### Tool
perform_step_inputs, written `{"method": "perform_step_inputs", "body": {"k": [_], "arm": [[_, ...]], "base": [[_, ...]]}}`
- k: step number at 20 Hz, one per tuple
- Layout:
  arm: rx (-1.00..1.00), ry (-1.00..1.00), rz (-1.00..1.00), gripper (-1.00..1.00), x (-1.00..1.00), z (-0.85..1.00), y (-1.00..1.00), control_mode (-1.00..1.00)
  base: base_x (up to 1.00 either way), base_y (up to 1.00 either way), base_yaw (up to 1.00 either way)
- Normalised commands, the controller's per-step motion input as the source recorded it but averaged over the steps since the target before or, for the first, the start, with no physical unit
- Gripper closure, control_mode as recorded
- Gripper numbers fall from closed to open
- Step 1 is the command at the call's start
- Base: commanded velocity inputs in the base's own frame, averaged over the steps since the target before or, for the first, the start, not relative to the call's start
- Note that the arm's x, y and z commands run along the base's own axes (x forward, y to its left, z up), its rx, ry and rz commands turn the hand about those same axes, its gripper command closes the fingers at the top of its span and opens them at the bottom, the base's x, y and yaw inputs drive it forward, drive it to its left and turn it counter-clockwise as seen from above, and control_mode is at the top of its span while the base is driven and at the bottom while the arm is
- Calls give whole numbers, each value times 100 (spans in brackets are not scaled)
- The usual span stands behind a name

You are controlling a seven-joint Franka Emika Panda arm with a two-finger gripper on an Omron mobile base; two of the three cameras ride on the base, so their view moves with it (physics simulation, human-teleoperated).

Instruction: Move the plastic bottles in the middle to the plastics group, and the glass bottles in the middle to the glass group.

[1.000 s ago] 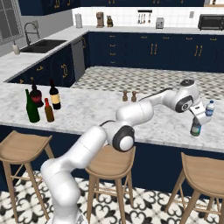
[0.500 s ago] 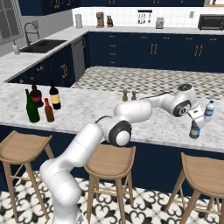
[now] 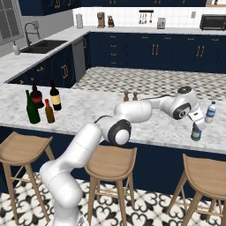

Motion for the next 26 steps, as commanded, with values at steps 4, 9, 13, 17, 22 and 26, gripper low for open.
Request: {"method": "perform_step_inputs", "body": {"k": [4, 9, 13, 17, 22, 26], "arm": [[1, 0, 0, 100, 1, 0, 0, -100], [0, 0, 0, -100, 0, 0, 0, -100], [0, 0, 0, -100, 0, 0, 0, -100], [0, 0, 1, -100, -2, 0, 0, -100], [0, 0, 0, -100, -6, 16, 51, -100], [-1, 0, 3, -100, -23, 16, 96, -100]], "base": [[0, 0, 0], [0, 0, 0], [0, 0, 0], [0, 0, 0], [0, 0, 0], [0, 0, 0]]}}
